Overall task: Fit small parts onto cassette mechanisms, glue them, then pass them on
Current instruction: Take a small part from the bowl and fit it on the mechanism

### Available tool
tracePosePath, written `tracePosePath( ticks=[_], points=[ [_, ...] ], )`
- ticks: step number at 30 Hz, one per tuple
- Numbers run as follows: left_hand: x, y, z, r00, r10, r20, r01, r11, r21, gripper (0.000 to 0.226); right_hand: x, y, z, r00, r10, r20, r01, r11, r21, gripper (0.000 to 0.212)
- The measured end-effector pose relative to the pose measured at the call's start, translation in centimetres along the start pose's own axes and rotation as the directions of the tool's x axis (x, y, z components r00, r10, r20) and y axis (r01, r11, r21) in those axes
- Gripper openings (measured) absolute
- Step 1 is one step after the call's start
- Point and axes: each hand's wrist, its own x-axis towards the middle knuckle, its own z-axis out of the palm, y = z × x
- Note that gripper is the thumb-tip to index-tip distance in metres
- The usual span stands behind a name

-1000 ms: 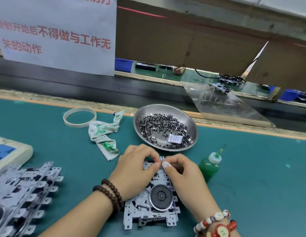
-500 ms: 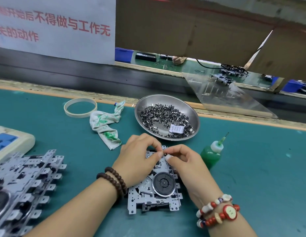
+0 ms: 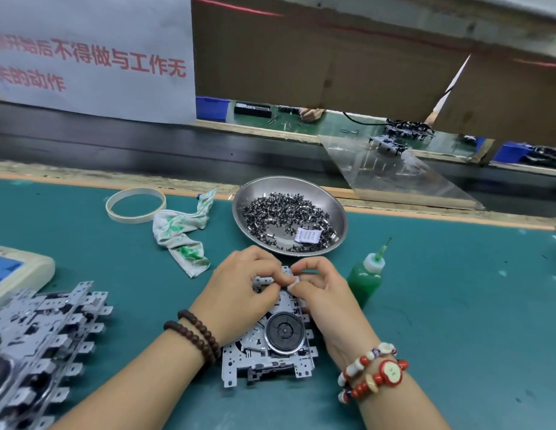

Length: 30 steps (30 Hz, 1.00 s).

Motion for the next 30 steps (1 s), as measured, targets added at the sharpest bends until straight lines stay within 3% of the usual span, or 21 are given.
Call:
tracePosePath(
  ticks=[7,11,14,16,19,21,23,25,28,30],
  points=[
    [0.0,0.0,0.2,0.996,-0.038,-0.083,0.03,0.996,-0.089,0.028,-0.3,0.2,-0.1,0.997,-0.076,0.029,0.077,0.996,-0.051,0.022],
    [0.3,-0.5,-0.4,0.971,-0.086,-0.224,0.047,0.983,-0.176,0.03,-0.8,0.1,-0.1,0.984,-0.176,0.017,0.175,0.956,-0.237,0.022],
    [0.6,-1.2,-0.7,0.95,-0.233,-0.206,0.192,0.96,-0.201,0.02,-1.8,-0.4,-0.4,0.94,-0.34,-0.018,0.305,0.866,-0.397,0.027],
    [0.7,-1.5,-0.7,0.941,-0.312,-0.129,0.279,0.933,-0.228,0.018,-2.8,-1.2,-0.3,0.862,-0.506,-0.019,0.447,0.779,-0.441,0.03],
    [0.7,-1.6,-0.8,0.951,-0.307,-0.023,0.302,0.945,-0.124,0.006,-4.8,-1.9,-0.7,0.625,-0.77,-0.13,0.679,0.618,-0.398,0.025],
    [0.8,-1.5,-1.0,0.962,-0.275,0.002,0.274,0.96,-0.054,0.008,-5.9,-1.6,-1.7,0.437,-0.85,-0.294,0.744,0.525,-0.414,0.028],
    [0.9,-1.6,-1.1,0.967,-0.253,0.029,0.253,0.967,0.001,0.014,-6.3,-1.0,-3.0,0.348,-0.834,-0.428,0.71,0.532,-0.461,0.038],
    [1.0,-1.5,-1.2,0.967,-0.25,0.054,0.249,0.968,0.024,0.015,-6.1,-0.5,-4.2,0.425,-0.749,-0.508,0.59,0.655,-0.473,0.056],
    [1.2,-1.6,-1.4,0.964,-0.255,0.08,0.254,0.967,0.026,0.014,-4.7,0.1,-5.4,0.703,-0.499,-0.507,0.341,0.861,-0.376,0.084],
    [1.3,-1.7,-1.4,0.963,-0.258,0.084,0.258,0.966,0.012,0.015,-3.8,0.4,-6.0,0.835,-0.336,-0.436,0.19,0.919,-0.344,0.095]
  ],
)
